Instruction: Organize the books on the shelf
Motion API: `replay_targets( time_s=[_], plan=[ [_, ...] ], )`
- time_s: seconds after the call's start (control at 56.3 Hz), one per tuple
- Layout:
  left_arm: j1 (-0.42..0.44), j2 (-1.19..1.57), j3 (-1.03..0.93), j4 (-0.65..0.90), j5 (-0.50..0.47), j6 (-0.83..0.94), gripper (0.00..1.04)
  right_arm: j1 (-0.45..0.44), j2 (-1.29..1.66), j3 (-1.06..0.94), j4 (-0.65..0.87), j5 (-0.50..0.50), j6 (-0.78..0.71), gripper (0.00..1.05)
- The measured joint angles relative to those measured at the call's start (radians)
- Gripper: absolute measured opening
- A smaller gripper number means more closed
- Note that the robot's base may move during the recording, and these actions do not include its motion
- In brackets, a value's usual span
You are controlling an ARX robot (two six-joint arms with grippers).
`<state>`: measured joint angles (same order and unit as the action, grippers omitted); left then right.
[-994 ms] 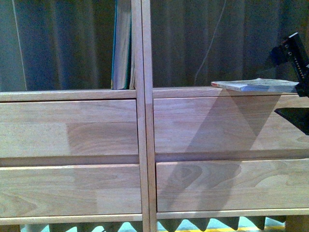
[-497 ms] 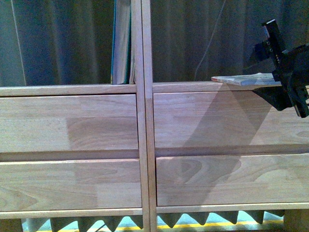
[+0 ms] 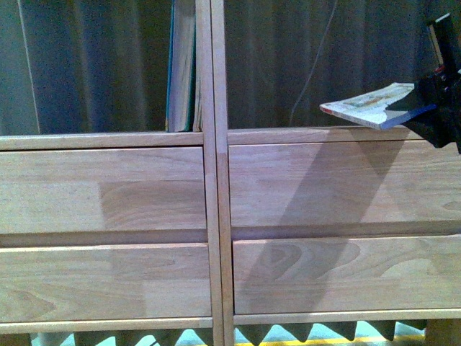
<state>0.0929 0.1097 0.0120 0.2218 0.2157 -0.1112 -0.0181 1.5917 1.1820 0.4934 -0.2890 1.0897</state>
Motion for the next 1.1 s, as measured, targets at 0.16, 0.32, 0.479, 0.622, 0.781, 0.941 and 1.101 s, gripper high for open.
replay_targets(
  time_s=[0.16, 0.32, 0.479, 0.622, 0.781, 0.941, 1.101],
  plan=[
    [0.162, 0.394, 0.097, 0.422, 0.226, -0.152, 0.98, 0.026, -0.106, 0.000, 0.004, -0.076, -0.048, 0.07],
    [0.191, 0.694, 0.276, 0.597, 0.329, -0.241, 0.98, 0.055, -0.177, 0.000, -0.003, -0.122, -0.102, 0.07],
    [0.154, 0.887, 0.453, 0.623, 0.402, -0.330, 0.98, 0.082, -0.193, 0.000, -0.014, -0.144, -0.170, 0.07],
    [0.071, 1.038, 0.648, 0.610, 0.422, -0.401, 0.98, 0.102, -0.188, 0.001, -0.014, -0.152, -0.206, 0.07],
    [-0.043, 1.200, 0.854, 0.550, 0.391, -0.431, 0.98, 0.126, -0.176, 0.008, 0.008, -0.181, -0.235, 0.07],
    [-0.153, 1.352, 1.009, 0.581, 0.377, -0.521, 0.98, 0.163, -0.171, 0.008, 0.047, -0.240, -0.241, 0.07],
    [-0.231, 1.420, 1.041, 0.778, 0.418, -0.689, 0.98, 0.205, -0.172, 0.008, 0.062, -0.295, -0.241, 0.07]
  ],
)
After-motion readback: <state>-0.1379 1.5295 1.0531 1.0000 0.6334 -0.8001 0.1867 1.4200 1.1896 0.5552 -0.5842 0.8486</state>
